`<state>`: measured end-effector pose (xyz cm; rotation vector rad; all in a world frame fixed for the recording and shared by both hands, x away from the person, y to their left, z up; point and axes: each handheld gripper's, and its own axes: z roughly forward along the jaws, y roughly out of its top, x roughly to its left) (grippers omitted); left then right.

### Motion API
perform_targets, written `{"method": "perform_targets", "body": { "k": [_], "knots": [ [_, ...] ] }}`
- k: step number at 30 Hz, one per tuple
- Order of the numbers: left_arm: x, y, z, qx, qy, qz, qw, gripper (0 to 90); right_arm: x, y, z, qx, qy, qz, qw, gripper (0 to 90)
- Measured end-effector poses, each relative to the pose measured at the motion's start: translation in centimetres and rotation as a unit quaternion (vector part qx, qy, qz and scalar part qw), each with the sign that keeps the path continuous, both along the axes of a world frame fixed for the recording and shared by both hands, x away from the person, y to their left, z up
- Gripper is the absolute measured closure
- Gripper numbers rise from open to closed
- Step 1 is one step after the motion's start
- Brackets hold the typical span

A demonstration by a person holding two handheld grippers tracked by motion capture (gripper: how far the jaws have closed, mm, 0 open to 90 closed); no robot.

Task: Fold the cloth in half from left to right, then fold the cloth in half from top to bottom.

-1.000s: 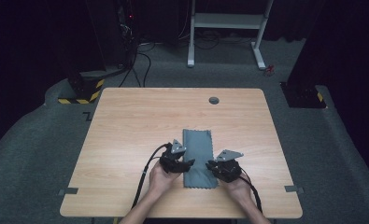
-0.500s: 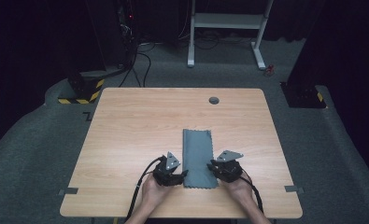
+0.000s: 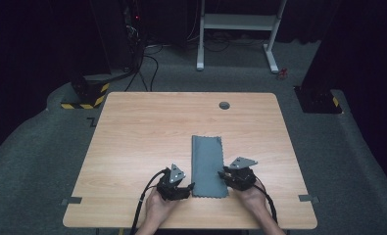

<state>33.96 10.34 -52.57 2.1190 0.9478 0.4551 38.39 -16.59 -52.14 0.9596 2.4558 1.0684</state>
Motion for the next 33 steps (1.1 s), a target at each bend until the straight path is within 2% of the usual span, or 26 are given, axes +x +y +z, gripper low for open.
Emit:
{"method": "perform_targets", "body": {
  "k": [5, 7, 10, 12, 13, 15, 17, 19, 21, 24, 25, 27, 28, 29, 33],
  "knots": [
    [0.0, 0.1, 0.0, -0.01, 0.01, -0.005, 0.9999, 36.1, 0.3, -0.3, 0.0, 0.008, 0.011, -0.01, 0.9999, 63.7],
    [0.2, 0.3, 0.0, -0.028, 0.019, -0.004, 0.9994, 36.7, 0.5, -0.6, 0.1, 0.017, 0.018, -0.02, 0.9995, 63.9],
    [1.0, 0.8, 0.2, -0.045, 0.026, 0.01, 0.9986, 39.2, 1.1, -0.9, 0.2, 0.022, 0.024, -0.03, 0.999, 64.4],
    [1.9, 0.8, 0.5, -0.047, 0.022, 0.014, 0.9986, 39.5, 1.5, -1.1, 0.2, 0.033, 0.015, -0.037, 0.9987, 64.6],
    [2.5, 0.9, 0.7, -0.041, 0.015, 0.014, 0.9989, 39.5, 1.8, -1.1, 0.2, 0.031, 0.022, -0.039, 0.9985, 64.6],
    [4.0, 0.7, 0.8, -0.05, 0.02, 0.024, 0.9983, 39.9, 2.3, -1.1, 0.1, 0.038, 0.02, -0.043, 0.9982, 65.0],
    [5.5, 0.6, 1.0, -0.065, 0.033, 0.034, 0.9968, 40.3, 2.9, -1.0, 0.2, 0.048, 0.03, -0.049, 0.9972, 65.6],
    [6.5, 0.2, 1.5, -0.061, 0.029, 0.04, 0.997, 40.8, 3.5, -0.8, 0.5, 0.046, 0.036, -0.053, 0.9969, 69.3],
    [7.5, -0.3, 2.0, -0.06, 0.033, 0.042, 0.9968, 41.2, 4.0, -0.7, 0.8, 0.038, 0.036, -0.056, 0.997, 71.7],
    [9.1, -1.0, 2.5, -0.037, 0.022, 0.043, 0.9981, 42.1, 4.9, -0.3, 1.2, 0.036, 0.034, -0.063, 0.9968, 75.0],
    [9.6, -1.2, 2.6, -0.036, 0.022, 0.047, 0.998, 43.3, 5.1, -0.1, 1.3, 0.039, 0.03, -0.065, 0.9967, 76.2],
    [10.5, -1.3, 2.4, -0.041, 0.019, 0.053, 0.9976, 46.5, 5.6, 0.3, 1.4, 0.046, 0.028, -0.059, 0.9968, 78.7],
    [11.0, -1.5, 2.2, -0.046, 0.028, 0.055, 0.9971, 47.4, 5.9, 0.7, 1.3, 0.045, 0.031, -0.057, 0.9969, 79.8],
    [11.5, -1.7, 2.0, -0.044, 0.035, 0.055, 0.9969, 48.1, 6.1, 1.1, 1.2, 0.04, 0.034, -0.053, 0.9973, 80.5],
    [12.8, -2.4, 1.1, -0.035, 0.035, 0.058, 0.9971, 51.6, 7.1, 2.6, 0.7, 0.023, 0.036, -0.043, 0.9982, 81.4]
  ]
}}
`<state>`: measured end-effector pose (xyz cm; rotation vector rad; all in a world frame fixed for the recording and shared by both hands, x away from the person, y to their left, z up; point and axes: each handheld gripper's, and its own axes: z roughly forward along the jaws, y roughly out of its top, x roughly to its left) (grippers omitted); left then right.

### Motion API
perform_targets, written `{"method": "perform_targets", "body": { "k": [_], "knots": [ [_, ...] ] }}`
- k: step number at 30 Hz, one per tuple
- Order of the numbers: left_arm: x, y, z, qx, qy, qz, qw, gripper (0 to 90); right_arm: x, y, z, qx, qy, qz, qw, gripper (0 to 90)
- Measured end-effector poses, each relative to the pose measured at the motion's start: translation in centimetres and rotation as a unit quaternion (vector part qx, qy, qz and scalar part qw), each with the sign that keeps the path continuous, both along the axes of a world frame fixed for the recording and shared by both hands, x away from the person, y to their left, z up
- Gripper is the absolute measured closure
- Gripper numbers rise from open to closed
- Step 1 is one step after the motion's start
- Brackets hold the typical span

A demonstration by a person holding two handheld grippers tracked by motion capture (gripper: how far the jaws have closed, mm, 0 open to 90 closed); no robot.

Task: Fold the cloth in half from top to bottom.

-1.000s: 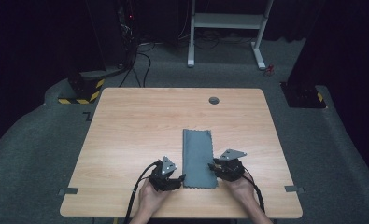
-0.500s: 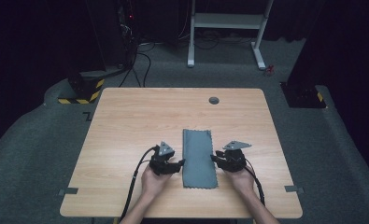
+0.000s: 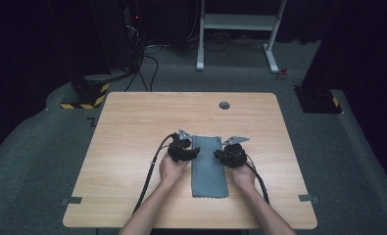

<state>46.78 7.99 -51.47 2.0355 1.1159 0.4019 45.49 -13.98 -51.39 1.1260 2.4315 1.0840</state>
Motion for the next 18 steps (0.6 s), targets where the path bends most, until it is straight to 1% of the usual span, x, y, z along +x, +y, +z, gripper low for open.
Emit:
{"method": "perform_targets", "body": {
  "k": [1, 2, 3, 5, 7, 9, 10, 11, 12, 13, 14, 15, 16, 18],
  "knots": [
    [0.3, -0.2, -0.2, 0.004, 0.005, 0.004, 1.0, 51.6, 0.2, 0.2, -0.1, 0.002, 0.001, -0.003, 1.0, 81.5],
    [0.7, -0.3, -0.4, 0.008, 0.006, 0.007, 0.9999, 51.6, 0.5, 0.3, -0.2, 0.004, 0.004, -0.008, 1.0, 81.4],
    [1.0, -0.3, -0.5, 0.011, 0.003, 0.011, 0.9999, 51.6, 0.8, 0.2, -0.2, 0.001, -0.002, -0.007, 1.0, 81.4],
    [1.4, -0.2, -0.7, 0.011, -0.003, 0.024, 0.9996, 52.1, 1.2, 0.3, -0.2, -0.001, -0.003, -0.019, 0.9998, 80.4],
    [2.0, 0.0, -0.7, 0.014, -0.005, 0.038, 0.9992, 52.4, 1.5, 0.2, -0.2, 0.0, -0.015, -0.035, 0.9993, 78.7],
    [2.4, 0.0, -0.6, 0.018, 0.001, 0.048, 0.9987, 52.3, 1.9, 0.0, -0.5, -0.001, -0.015, -0.047, 0.9988, 77.9],
    [2.5, 0.0, -0.4, 0.021, 0.006, 0.051, 0.9984, 52.0, 2.1, -0.1, -0.6, -0.006, -0.016, -0.054, 0.9984, 77.7],
    [2.6, 0.0, -0.4, 0.025, 0.007, 0.054, 0.9982, 51.4, 2.2, -0.3, -0.7, -0.004, -0.019, -0.058, 0.9981, 76.6],
    [2.6, 0.0, -0.4, 0.028, 0.006, 0.055, 0.9981, 51.4, 2.3, -0.4, -0.6, -0.003, -0.019, -0.071, 0.9973, 74.9],
    [2.6, 0.0, -0.4, 0.031, 0.006, 0.056, 0.998, 51.2, 2.5, -0.6, -0.6, -0.001, -0.022, -0.078, 0.9967, 73.8],
    [2.6, 0.0, -0.4, 0.032, 0.005, 0.057, 0.9979, 51.2, 2.6, -0.7, -0.6, 0.001, -0.02, -0.084, 0.9963, 73.0],
    [2.6, 0.0, -0.4, 0.033, 0.005, 0.058, 0.9978, 51.2, 2.9, -0.8, -0.6, 0.0, -0.012, -0.09, 0.9959, 72.3],
    [2.7, 0.0, -0.4, 0.034, 0.004, 0.059, 0.9977, 51.1, 3.1, -0.9, -0.7, -0.005, -0.012, -0.092, 0.9957, 71.8],
    [2.8, 0.0, -0.4, 0.032, 0.005, 0.062, 0.9975, 50.9, 3.8, -1.0, -0.5, -0.005, -0.008, -0.097, 0.9952, 70.5]
  ]
}}
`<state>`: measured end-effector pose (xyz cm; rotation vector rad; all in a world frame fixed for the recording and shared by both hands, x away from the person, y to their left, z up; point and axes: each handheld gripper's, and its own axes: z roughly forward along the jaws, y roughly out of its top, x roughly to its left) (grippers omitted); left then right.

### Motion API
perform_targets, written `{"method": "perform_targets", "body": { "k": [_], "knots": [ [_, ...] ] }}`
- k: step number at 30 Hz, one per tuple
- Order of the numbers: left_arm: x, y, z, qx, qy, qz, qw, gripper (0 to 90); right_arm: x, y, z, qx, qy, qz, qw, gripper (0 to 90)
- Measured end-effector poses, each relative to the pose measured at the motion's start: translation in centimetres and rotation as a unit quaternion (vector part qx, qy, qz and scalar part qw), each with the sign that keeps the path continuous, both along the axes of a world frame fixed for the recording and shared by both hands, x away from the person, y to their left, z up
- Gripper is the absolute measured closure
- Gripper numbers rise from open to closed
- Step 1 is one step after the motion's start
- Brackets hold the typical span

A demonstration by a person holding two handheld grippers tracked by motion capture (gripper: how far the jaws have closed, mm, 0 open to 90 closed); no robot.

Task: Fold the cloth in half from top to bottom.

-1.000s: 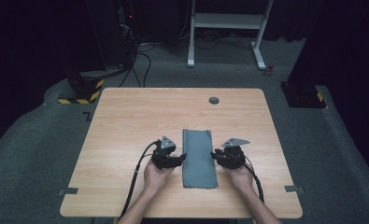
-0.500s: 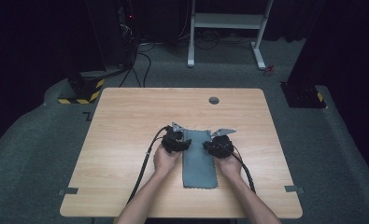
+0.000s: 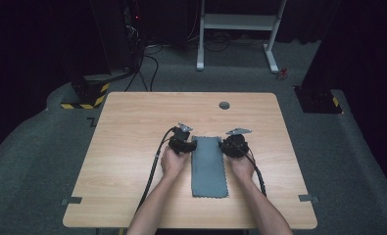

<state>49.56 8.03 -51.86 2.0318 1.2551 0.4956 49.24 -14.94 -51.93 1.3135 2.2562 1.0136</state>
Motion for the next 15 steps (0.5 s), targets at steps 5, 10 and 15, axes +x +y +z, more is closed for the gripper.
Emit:
{"method": "perform_targets", "body": {
  "k": [5, 10, 15],
  "knots": [
    [0.6, -0.3, 0.2, 0.013, 0.006, -0.001, 0.9999, 48.5, 0.9, 0.1, 0.0, 0.002, 0.002, -0.009, 1.0, 68.8],
    [0.8, -0.3, 0.2, 0.01, 0.008, -0.003, 0.9999, 49.0, 1.8, 1.0, 0.2, -0.012, 0.005, -0.005, 0.9999, 68.6],
    [0.7, -0.5, 0.2, 0.008, 0.004, -0.008, 0.9999, 57.5, 1.9, 1.9, 0.3, -0.029, 0.006, 0.011, 0.9995, 74.8]
  ]
}}
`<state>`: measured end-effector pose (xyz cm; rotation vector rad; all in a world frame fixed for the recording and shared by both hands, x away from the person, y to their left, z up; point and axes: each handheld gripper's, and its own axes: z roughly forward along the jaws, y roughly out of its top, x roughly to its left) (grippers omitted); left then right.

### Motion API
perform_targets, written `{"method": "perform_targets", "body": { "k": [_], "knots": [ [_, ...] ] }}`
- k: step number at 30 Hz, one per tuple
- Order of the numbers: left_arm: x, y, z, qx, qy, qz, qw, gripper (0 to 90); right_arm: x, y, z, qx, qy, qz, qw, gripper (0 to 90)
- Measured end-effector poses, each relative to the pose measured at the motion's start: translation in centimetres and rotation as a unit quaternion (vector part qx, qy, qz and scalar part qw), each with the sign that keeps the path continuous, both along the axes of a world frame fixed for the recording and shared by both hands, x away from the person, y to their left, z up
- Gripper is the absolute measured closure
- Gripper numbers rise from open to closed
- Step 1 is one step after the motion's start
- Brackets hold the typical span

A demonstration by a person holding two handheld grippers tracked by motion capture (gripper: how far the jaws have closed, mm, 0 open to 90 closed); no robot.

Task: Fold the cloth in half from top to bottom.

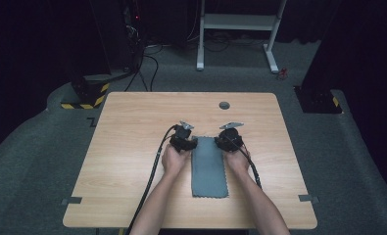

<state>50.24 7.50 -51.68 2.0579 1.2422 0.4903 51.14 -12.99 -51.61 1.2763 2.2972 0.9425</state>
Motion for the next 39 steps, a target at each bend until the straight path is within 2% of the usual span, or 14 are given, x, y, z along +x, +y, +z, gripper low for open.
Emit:
{"method": "perform_targets", "body": {
  "k": [5, 7, 10, 12, 15, 18, 26, 28, 31, 33, 34, 39],
  "knots": [
    [0.0, -0.1, 0.0, -0.012, 0.002, -0.008, 0.9999, 71.9, 0.2, -0.2, 0.0, 0.01, 0.009, 0.008, 0.9999, 86.0],
    [0.0, -0.1, 0.0, -0.019, 0.005, -0.012, 0.9997, 77.8, 0.3, 0.0, 0.2, 0.003, 0.014, 0.014, 0.9998, 87.9],
    [0.2, 0.2, -0.1, -0.049, 0.022, -0.015, 0.9984, 87.1, 0.3, 0.3, 0.3, -0.008, 0.016, 0.014, 0.9997, 88.6],
    [0.4, 0.4, -0.2, -0.059, 0.027, -0.016, 0.9978, 88.3, 0.3, 0.2, 0.3, -0.007, 0.016, 0.015, 0.9997, 89.0],
    [0.3, 0.6, -0.1, -0.055, 0.023, -0.025, 0.9979, 88.8, 0.1, 0.0, 0.5, -0.003, 0.013, 0.02, 0.9997, 89.2],
    [0.3, 0.9, 0.0, -0.067, 0.021, -0.029, 0.9971, 88.9, -0.2, -0.2, 0.9, 0.006, 0.003, 0.026, 0.9996, 89.2],
    [0.2, 1.6, 1.3, -0.089, 0.002, -0.037, 0.9954, 89.1, -0.7, -0.6, 2.1, 0.024, -0.015, 0.03, 0.9991, 89.4],
    [0.4, 1.7, 1.6, -0.088, 0.003, -0.036, 0.9954, 89.2, -0.7, -0.6, 2.6, 0.027, -0.019, 0.033, 0.9989, 89.4],
    [0.7, 1.6, 2.2, -0.082, -0.008, -0.039, 0.9958, 89.3, -0.7, -0.4, 3.4, 0.021, -0.028, 0.036, 0.9987, 89.5],
    [0.8, 1.8, 2.7, -0.094, -0.016, -0.037, 0.9948, 89.3, -0.6, -0.6, 3.8, 0.027, -0.034, 0.034, 0.9985, 89.5],
    [0.9, 1.9, 2.8, -0.098, -0.013, -0.038, 0.9944, 89.3, -0.5, -0.7, 3.8, 0.03, -0.037, 0.033, 0.9983, 89.5],
    [0.9, 1.6, 3.4, -0.08, -0.021, -0.048, 0.9954, 89.1, -0.6, -0.9, 4.0, 0.038, -0.034, 0.033, 0.9981, 89.6]
  ]
}}
